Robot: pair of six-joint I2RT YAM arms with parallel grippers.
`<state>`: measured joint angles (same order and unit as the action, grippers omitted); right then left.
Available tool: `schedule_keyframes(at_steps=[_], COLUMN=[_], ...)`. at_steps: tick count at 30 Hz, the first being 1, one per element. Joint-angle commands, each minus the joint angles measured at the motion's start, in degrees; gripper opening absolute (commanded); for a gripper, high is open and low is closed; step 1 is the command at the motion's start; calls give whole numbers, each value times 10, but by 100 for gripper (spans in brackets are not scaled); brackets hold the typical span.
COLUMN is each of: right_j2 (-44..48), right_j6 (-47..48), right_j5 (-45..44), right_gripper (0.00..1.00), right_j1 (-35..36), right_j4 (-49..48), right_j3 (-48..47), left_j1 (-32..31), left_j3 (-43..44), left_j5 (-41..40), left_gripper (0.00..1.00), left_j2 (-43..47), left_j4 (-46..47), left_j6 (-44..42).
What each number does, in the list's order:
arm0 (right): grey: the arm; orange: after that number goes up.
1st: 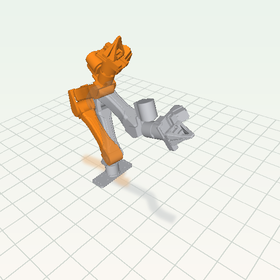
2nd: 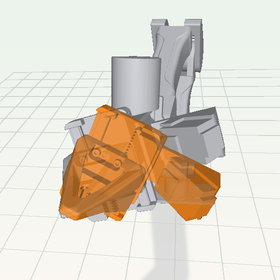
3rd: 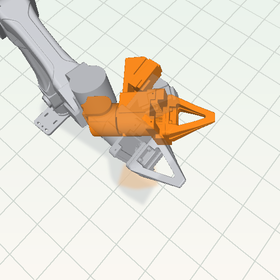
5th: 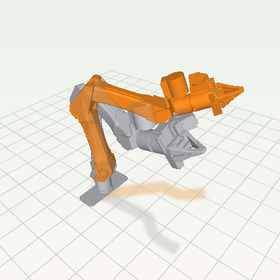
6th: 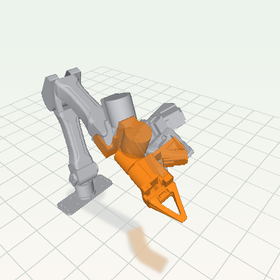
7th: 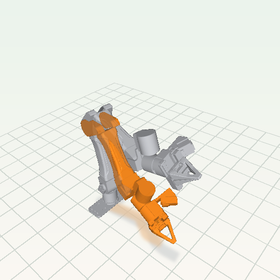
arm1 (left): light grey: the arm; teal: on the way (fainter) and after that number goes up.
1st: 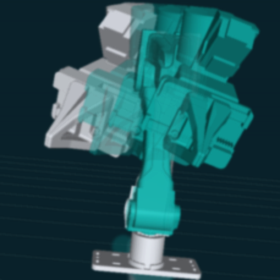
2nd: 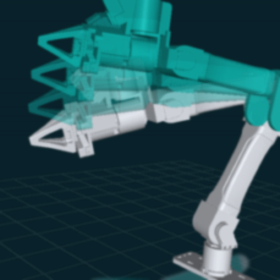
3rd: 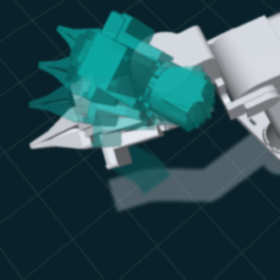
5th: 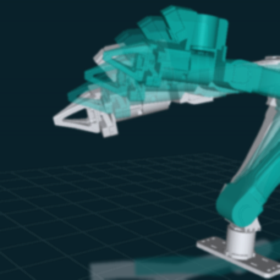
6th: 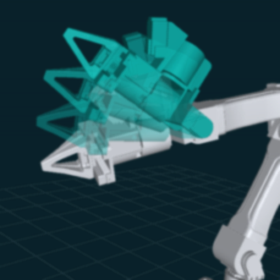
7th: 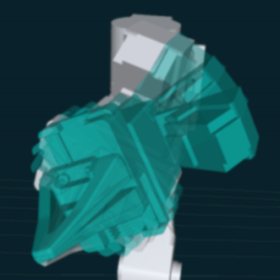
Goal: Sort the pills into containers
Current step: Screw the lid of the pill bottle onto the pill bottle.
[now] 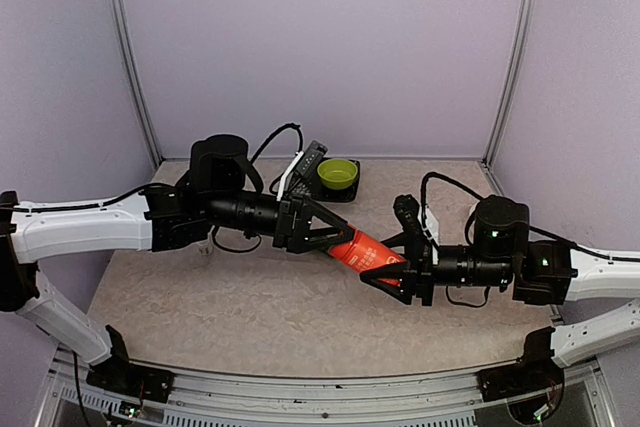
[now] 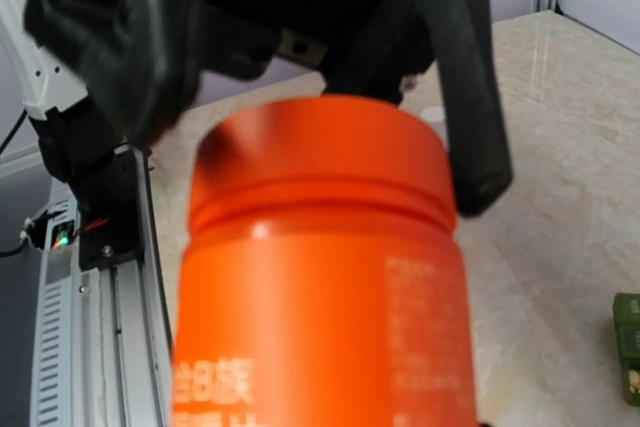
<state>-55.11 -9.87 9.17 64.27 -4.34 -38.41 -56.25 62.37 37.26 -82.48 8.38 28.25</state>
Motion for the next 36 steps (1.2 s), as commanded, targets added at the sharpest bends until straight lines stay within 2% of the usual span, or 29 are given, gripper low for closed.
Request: schedule_keyframes(at_steps=[1,12,25,26,29,36], right_j2=[9,25,12,11,5,8], right_j6=[10,12,14,15,15,15], right_j5=[1,-22,-31,-31,-30,-26], right_gripper=[15,15,15,15,15,15], right_j1=[-3,-3,-4,-4,-4,-4], right_j4=[-26,-30,-21,-21,-19,-24], right_j3=[4,6,1,0,-1,-1], left_j1=[5,7,7,7,5,2], left_j3=[4,9,15,15,15,17], left_j5=[4,13,19,21,26,27], left_gripper=[71,74,57,57,65,65], left_j2=[9,-2,-9,-9,-12,-15], left_j4=[9,-7,-5,-4,-1,-4], left_j6=[7,-1,-4,-3,0,-1])
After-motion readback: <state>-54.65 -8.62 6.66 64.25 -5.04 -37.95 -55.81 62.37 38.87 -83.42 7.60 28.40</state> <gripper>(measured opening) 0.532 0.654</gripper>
